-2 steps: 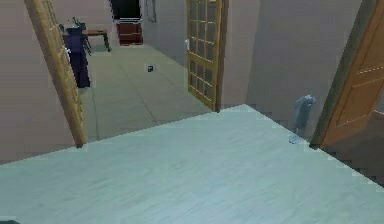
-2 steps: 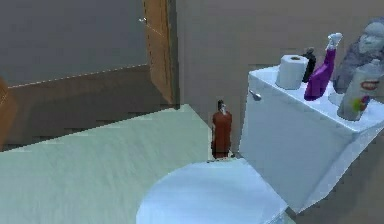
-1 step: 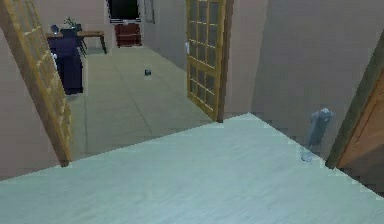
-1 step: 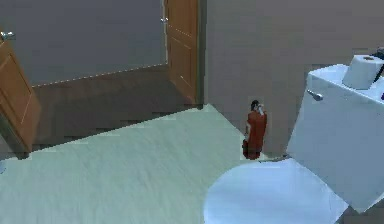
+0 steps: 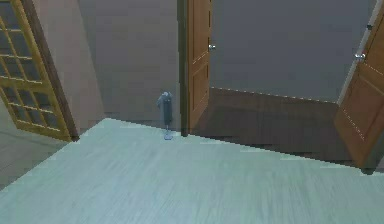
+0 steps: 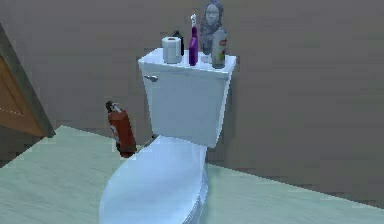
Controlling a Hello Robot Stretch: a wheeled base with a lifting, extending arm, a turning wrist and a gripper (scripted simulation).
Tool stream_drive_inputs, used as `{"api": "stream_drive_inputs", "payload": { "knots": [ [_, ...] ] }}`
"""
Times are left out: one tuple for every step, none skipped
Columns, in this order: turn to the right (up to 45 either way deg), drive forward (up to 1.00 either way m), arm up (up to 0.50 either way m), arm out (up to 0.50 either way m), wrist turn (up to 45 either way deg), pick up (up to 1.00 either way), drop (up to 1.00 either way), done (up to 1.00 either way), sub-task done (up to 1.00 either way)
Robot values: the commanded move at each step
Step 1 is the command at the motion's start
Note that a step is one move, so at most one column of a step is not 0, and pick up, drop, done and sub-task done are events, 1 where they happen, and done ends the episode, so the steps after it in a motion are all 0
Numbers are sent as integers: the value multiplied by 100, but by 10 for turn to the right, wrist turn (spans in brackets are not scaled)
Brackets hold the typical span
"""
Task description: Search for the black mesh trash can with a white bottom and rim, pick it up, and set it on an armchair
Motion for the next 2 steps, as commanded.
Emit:
{"api": "stream_drive_inputs", "payload": {
  "knots": [
    [150, 0, 0, 0, 0, 0, 0, 0, 0],
    [0, 100, 0, 0, 0, 0, 0, 0, 0]
  ]
}}
